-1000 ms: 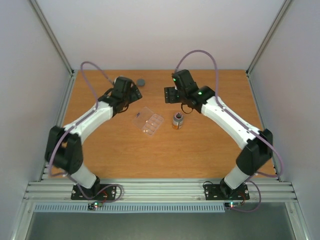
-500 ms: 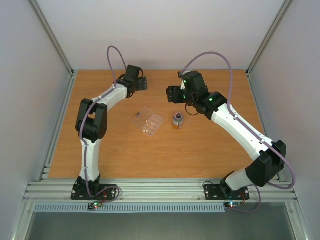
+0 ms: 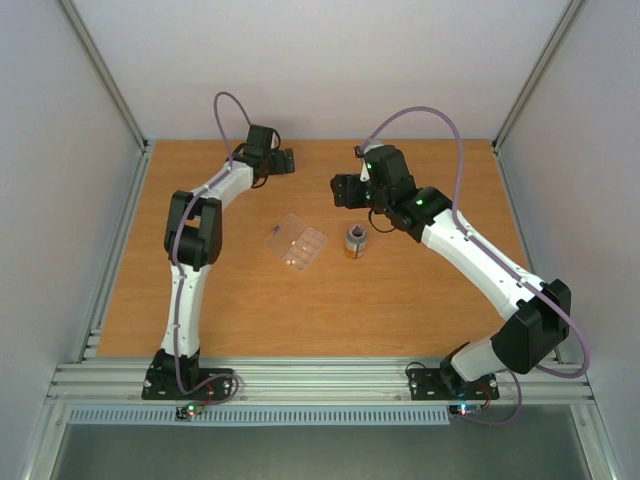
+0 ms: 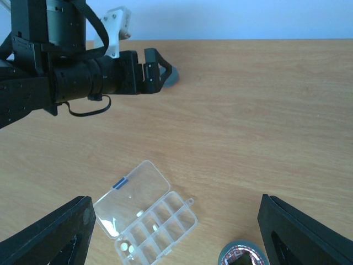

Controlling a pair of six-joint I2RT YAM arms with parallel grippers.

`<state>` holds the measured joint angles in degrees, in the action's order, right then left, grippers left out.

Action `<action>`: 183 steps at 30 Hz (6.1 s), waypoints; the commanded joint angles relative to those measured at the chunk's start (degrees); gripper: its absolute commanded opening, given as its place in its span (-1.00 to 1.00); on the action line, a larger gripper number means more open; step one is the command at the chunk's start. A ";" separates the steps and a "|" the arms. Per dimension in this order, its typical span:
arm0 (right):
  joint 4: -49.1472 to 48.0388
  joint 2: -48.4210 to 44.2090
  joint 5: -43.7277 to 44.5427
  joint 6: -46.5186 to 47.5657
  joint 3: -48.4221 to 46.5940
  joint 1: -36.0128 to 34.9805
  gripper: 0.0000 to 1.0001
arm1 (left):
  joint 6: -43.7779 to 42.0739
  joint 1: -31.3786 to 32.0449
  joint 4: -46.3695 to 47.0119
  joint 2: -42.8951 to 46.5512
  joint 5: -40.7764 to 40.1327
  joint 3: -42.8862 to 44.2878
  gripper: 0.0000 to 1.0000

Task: Sort the pills into containers
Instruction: Pick up the lid of the pill bottle at the center of the board, then place the lid of the pill bottle on the pill bottle.

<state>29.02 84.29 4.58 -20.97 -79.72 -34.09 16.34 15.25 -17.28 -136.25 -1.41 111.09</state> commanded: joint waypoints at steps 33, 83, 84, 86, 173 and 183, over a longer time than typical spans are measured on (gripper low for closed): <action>-4.71 0.20 -1.47 1.02 0.12 -0.08 0.67 | -2.91 2.07 -1.72 -12.28 -3.67 13.19 0.98; -4.36 0.28 1.81 1.21 2.76 0.06 0.67 | -0.96 1.65 -2.13 -11.76 -5.10 15.34 0.09; -4.40 0.26 1.98 1.09 2.93 0.15 0.67 | -1.03 1.69 -2.14 -11.44 -5.09 15.19 0.09; -4.61 -0.08 2.11 0.75 3.48 0.27 0.67 | -1.13 1.65 -2.12 -10.81 -5.05 14.86 0.09; -8.19 -23.34 -3.96 -10.77 37.95 26.09 0.65 | -17.25 30.54 -16.57 21.67 13.09 -15.45 0.02; -8.21 -23.12 -3.96 -10.61 38.06 26.07 0.65 | -14.64 30.51 -11.23 24.05 11.98 -21.23 0.04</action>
<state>20.99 61.98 0.78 -31.51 -42.06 -8.29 0.45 45.15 -30.72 -113.43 11.16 92.36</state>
